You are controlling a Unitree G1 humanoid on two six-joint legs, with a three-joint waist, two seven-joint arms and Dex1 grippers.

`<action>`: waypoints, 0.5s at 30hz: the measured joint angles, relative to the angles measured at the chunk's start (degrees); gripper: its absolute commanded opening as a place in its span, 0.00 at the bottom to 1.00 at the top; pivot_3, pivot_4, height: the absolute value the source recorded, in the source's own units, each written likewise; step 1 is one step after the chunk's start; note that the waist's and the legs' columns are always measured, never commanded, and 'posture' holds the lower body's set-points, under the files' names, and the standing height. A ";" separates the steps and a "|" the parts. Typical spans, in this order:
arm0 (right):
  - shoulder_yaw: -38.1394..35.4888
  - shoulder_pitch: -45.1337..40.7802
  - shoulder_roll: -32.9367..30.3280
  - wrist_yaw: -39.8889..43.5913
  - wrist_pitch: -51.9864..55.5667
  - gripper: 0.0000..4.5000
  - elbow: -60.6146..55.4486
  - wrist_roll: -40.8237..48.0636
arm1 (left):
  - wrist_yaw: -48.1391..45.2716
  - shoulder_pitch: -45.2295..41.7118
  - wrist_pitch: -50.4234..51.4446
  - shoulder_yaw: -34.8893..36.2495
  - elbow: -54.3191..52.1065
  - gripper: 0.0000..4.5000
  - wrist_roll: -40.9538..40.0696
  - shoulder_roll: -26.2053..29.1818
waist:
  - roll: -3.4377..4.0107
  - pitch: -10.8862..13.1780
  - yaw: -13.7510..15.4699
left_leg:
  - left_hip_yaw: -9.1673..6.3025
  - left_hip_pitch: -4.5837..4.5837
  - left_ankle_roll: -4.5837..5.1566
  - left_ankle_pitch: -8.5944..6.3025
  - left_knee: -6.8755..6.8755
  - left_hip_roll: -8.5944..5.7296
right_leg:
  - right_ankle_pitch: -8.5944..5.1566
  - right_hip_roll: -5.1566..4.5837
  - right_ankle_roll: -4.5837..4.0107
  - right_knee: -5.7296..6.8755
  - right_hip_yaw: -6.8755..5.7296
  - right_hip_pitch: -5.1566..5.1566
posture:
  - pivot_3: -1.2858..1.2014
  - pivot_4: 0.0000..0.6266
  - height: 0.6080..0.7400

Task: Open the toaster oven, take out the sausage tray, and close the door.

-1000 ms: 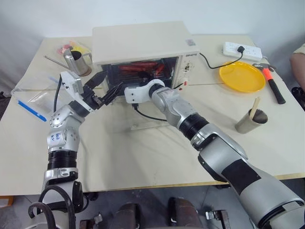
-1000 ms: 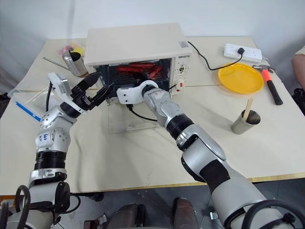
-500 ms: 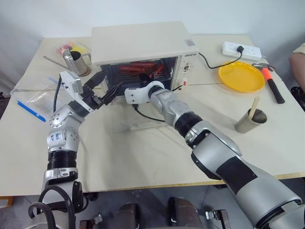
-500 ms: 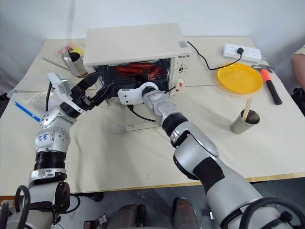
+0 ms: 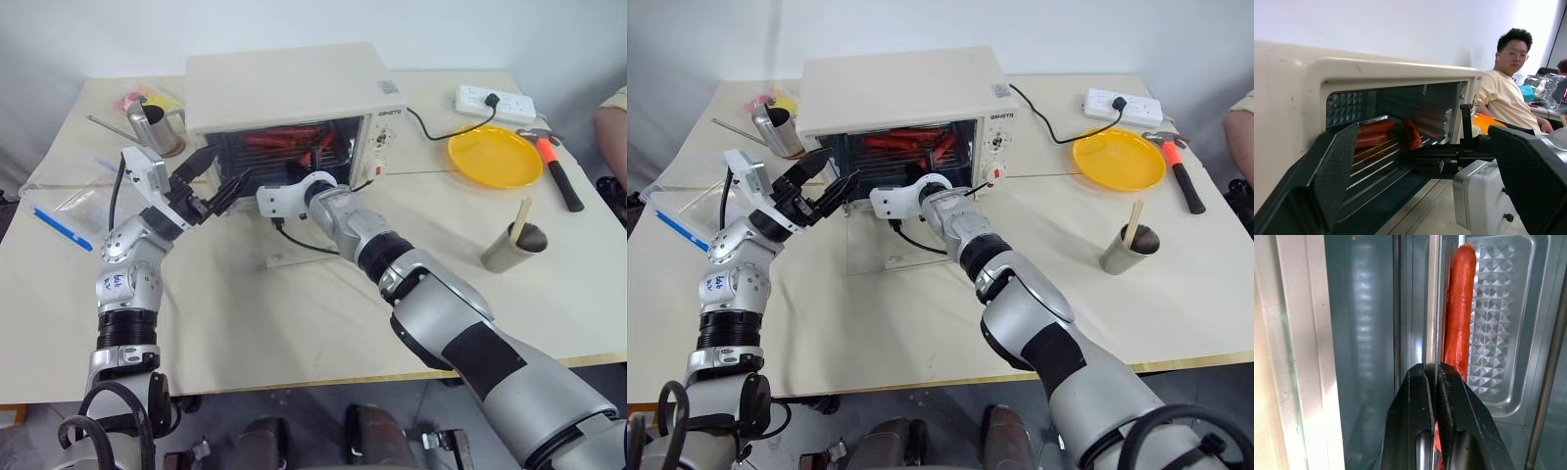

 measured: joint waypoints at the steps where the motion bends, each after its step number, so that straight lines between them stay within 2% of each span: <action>1: 0.00 0.22 -0.16 0.00 -0.14 0.00 -0.36 0.00 | 0.00 -0.02 0.00 0.00 0.05 1.00 0.01 0.01 | 0.00 0.00 -0.03 | 0.00 0.00 0.00 0.00 0.00 0.00 | 0.00 0.00 0.00 0.00 0.00 0.00 | 0.52 0.24 1.00; 9: 0.02 2.80 -2.33 0.56 -0.60 0.00 -6.03 -0.03 | -0.06 -1.71 -0.01 -0.03 2.09 1.00 0.77 0.26 | 0.00 0.00 -0.01 | -0.01 -0.02 -0.02 0.01 0.00 -0.02 | 0.00 0.00 0.00 0.00 0.01 -0.02 | 0.52 0.24 1.00; 15: 0.01 11.10 -7.60 5.54 1.06 0.00 -23.50 -0.45 | -0.41 -3.93 -0.09 0.00 4.94 1.00 1.69 0.80 | 0.00 0.00 0.28 | -0.05 -0.09 -0.02 0.01 -0.02 -0.09 | 0.00 0.00 0.00 0.00 -0.01 -0.09 | 0.52 0.24 1.00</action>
